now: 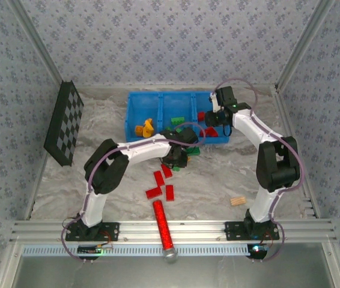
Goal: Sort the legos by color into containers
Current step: Pick up the lego from the center of the table, then place the lego in the container.
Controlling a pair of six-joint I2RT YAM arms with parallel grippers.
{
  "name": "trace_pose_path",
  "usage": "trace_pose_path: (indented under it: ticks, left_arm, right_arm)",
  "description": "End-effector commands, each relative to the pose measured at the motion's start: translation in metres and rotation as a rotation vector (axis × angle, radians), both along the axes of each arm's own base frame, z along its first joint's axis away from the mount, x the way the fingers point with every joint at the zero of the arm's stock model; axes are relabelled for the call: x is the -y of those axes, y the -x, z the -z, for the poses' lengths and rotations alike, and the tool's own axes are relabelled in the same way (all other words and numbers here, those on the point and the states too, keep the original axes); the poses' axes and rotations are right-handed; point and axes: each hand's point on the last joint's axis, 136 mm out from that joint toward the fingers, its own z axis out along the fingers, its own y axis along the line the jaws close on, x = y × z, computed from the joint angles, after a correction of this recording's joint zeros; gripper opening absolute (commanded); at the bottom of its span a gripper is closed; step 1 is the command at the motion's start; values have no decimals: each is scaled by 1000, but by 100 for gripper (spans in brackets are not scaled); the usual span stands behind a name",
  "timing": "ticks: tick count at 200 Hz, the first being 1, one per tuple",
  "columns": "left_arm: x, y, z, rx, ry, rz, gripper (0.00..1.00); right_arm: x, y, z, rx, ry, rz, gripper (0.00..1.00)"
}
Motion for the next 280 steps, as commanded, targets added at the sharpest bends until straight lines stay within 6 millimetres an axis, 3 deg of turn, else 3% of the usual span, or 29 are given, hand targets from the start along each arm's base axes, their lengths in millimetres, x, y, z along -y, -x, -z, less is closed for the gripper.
trace_pose_path:
  ticks: [1,27,60,64,84,102,145,187,226,280]
  left_arm:
    - [-15,11,2,-20,-75,13,30]
    - [-12,-1,-35,52,-29,16,29]
    - [-13,-31,-88,154,56,7,29]
    - [-13,-36,-94,167,65,6,29]
    - [-20,-62,-116,229,98,-11,29]
    - [-27,-87,-124,267,103,-33,29]
    - [-27,-139,-121,297,130,-68,28]
    - [-11,-171,-107,292,133,-64,28]
    - [1,-181,-86,255,127,-51,29]
    - [2,-180,-77,234,124,-51,43]
  right_arm:
    - [1,8,-5,2,6,-6,45]
    - [1,22,-4,-10,-4,-8,45]
    - [-4,51,-3,-15,-63,-8,45]
    - [-4,61,8,-43,-60,-9,46]
    - [-20,85,12,-50,-91,-62,47]
    - [-41,107,20,-62,-131,-150,49]
    - [-82,145,37,-76,-117,-323,56]
    - [-110,158,49,-80,-96,-445,61]
    - [-123,155,61,-78,-22,-515,64]
    - [-131,143,68,-81,45,-558,65]
